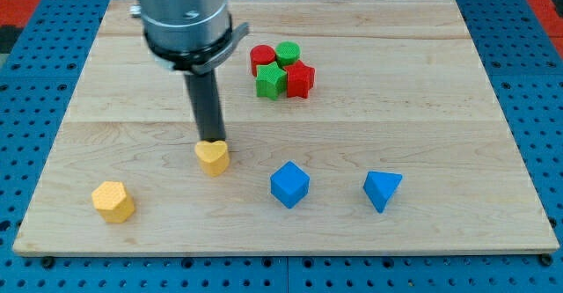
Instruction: Push the yellow hexagon towards the top right
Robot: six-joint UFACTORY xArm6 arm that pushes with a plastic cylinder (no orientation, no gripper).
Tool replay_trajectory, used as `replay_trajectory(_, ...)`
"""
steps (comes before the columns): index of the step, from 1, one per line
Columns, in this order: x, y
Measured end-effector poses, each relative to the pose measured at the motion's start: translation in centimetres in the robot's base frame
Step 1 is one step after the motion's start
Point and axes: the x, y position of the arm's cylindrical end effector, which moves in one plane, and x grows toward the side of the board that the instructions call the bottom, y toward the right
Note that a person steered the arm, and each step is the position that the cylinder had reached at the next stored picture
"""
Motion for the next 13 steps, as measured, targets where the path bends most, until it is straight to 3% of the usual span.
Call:
replay_trajectory(1, 3.2, -0.4)
replay_trajectory(4, 0.5, -1.4)
replay_trajectory(6, 4.8, -6.8)
replay_trajectory(9, 13.4, -8.1)
replay_trajectory(10, 12.9, -11.2)
replay_trajectory(11, 10.3, -11.5)
replay_trajectory(13, 9.3, -12.3)
